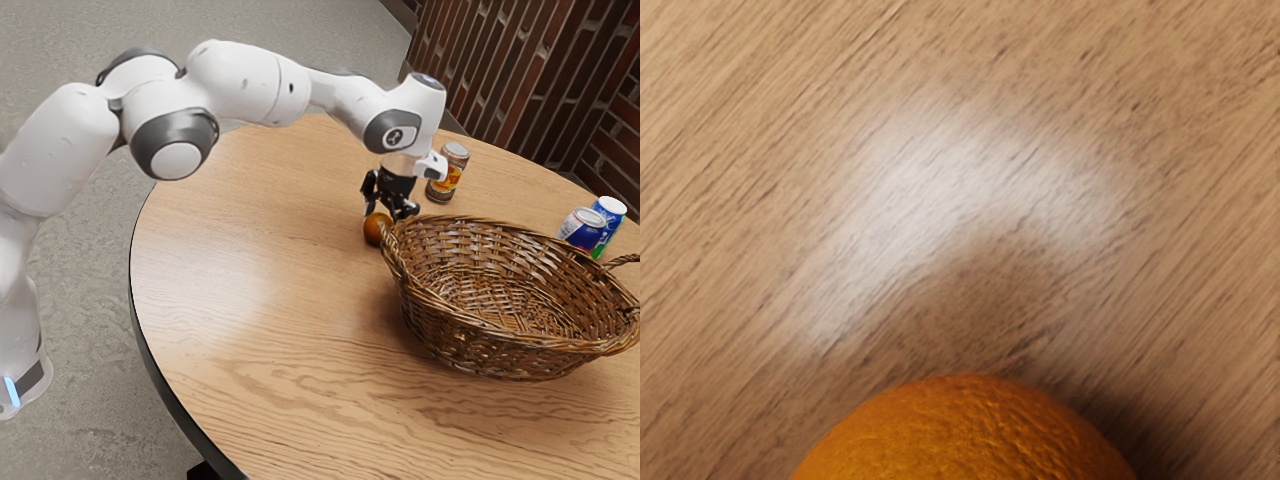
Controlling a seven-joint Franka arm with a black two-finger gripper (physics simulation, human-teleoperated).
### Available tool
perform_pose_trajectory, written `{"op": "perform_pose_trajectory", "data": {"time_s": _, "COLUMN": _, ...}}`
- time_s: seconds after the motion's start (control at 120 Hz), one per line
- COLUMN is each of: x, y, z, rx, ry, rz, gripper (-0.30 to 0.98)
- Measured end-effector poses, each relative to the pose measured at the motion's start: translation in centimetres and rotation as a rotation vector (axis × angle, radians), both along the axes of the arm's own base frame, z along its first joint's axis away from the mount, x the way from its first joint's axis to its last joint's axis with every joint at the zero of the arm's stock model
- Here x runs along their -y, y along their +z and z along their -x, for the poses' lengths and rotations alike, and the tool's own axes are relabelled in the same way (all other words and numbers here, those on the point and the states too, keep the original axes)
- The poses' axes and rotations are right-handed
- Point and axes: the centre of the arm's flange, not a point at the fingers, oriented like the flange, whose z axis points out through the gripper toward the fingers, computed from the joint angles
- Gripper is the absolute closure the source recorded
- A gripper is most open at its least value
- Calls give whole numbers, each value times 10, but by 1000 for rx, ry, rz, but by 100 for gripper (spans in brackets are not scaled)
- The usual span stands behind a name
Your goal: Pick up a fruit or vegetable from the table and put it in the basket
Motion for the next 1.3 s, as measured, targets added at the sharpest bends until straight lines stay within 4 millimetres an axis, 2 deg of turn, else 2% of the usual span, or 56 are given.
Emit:
{"op": "perform_pose_trajectory", "data": {"time_s": 0.108, "x": 5, "y": -4, "z": -2, "rx": 0, "ry": -4, "rz": 6, "gripper": 0}}
{"op": "perform_pose_trajectory", "data": {"time_s": 0.192, "x": 6, "y": -6, "z": -3, "rx": 1, "ry": -3, "rz": 12, "gripper": 5}}
{"op": "perform_pose_trajectory", "data": {"time_s": 0.367, "x": 6, "y": -9, "z": -3, "rx": 0, "ry": 2, "rz": 22, "gripper": 28}}
{"op": "perform_pose_trajectory", "data": {"time_s": 0.45, "x": 5, "y": -5, "z": -2, "rx": 6, "ry": 4, "rz": 22, "gripper": 30}}
{"op": "perform_pose_trajectory", "data": {"time_s": 0.533, "x": -5, "y": 5, "z": 0, "rx": 17, "ry": 19, "rz": 18, "gripper": 32}}
{"op": "perform_pose_trajectory", "data": {"time_s": 0.617, "x": -36, "y": 21, "z": 9, "rx": 35, "ry": 63, "rz": 17, "gripper": 34}}
{"op": "perform_pose_trajectory", "data": {"time_s": 0.692, "x": -58, "y": 47, "z": 19, "rx": 62, "ry": 96, "rz": 13, "gripper": 33}}
{"op": "perform_pose_trajectory", "data": {"time_s": 0.783, "x": -67, "y": 92, "z": 29, "rx": 119, "ry": 106, "rz": 9, "gripper": 32}}
{"op": "perform_pose_trajectory", "data": {"time_s": 0.883, "x": -79, "y": 132, "z": 38, "rx": 163, "ry": 123, "rz": -11, "gripper": 33}}
{"op": "perform_pose_trajectory", "data": {"time_s": 0.933, "x": -64, "y": 159, "z": 36, "rx": 198, "ry": 96, "rz": -21, "gripper": 33}}
{"op": "perform_pose_trajectory", "data": {"time_s": 1.075, "x": 21, "y": 206, "z": 26, "rx": 258, "ry": -37, "rz": -34, "gripper": 33}}
{"op": "perform_pose_trajectory", "data": {"time_s": 1.208, "x": 97, "y": 237, "z": 27, "rx": 296, "ry": -151, "rz": -57, "gripper": 33}}
{"op": "perform_pose_trajectory", "data": {"time_s": 1.3, "x": 148, "y": 243, "z": 28, "rx": 305, "ry": -227, "rz": -64, "gripper": 33}}
